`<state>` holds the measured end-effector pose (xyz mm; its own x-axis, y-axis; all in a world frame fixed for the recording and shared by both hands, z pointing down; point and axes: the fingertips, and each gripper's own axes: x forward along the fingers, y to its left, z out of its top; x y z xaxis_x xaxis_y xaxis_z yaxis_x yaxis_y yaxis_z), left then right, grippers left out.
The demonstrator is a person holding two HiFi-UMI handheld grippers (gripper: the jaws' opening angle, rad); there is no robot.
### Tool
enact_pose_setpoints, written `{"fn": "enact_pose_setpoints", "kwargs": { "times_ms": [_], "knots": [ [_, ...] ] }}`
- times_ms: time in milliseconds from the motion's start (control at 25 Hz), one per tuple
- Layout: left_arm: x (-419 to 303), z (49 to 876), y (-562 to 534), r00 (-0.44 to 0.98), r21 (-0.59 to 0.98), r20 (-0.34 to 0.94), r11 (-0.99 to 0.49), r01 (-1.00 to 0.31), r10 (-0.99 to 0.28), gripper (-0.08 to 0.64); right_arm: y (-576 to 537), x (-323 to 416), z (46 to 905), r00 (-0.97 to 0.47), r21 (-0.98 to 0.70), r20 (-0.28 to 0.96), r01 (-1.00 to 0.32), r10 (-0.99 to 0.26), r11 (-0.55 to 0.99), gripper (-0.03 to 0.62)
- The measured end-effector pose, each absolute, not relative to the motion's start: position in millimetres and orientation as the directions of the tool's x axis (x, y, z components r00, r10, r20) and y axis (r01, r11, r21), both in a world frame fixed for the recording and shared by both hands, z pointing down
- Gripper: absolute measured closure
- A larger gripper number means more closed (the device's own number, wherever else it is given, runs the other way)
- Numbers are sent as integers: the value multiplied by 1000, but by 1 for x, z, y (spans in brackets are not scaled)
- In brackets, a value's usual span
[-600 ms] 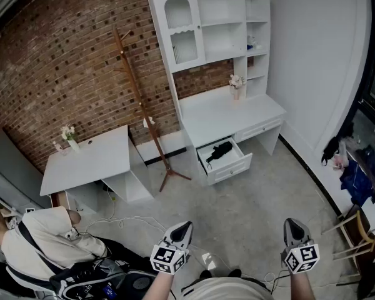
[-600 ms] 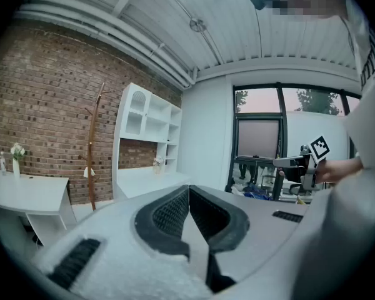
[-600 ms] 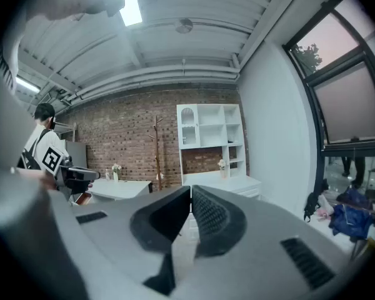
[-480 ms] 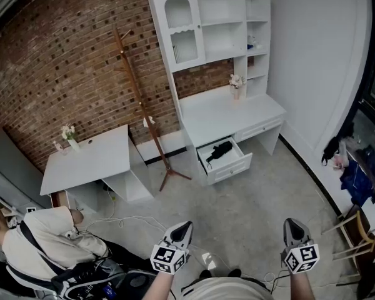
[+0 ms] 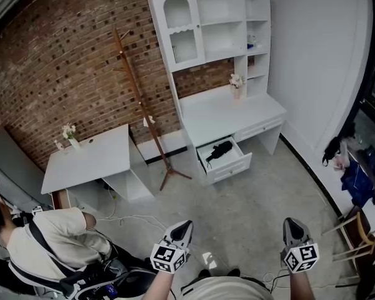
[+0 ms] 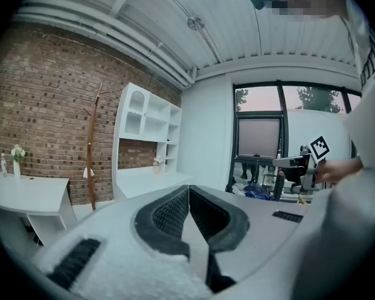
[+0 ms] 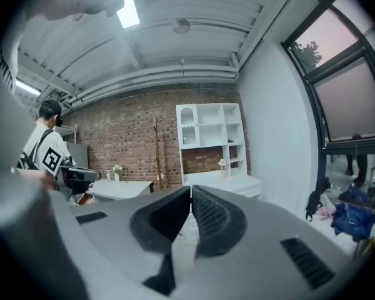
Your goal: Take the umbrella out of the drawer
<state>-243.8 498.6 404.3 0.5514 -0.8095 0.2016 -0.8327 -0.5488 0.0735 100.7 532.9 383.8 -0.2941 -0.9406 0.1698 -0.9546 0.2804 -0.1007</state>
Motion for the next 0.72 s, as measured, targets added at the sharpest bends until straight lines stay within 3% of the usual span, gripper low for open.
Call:
{"fn": "enact_pose_setpoints", "kwargs": {
  "times_ms": [720],
  "knots": [
    [-195, 420, 502, 530, 72, 227, -529, -846, -817, 535, 528, 140, 410, -341, -128, 212, -939, -916, 320, 561]
  ]
}}
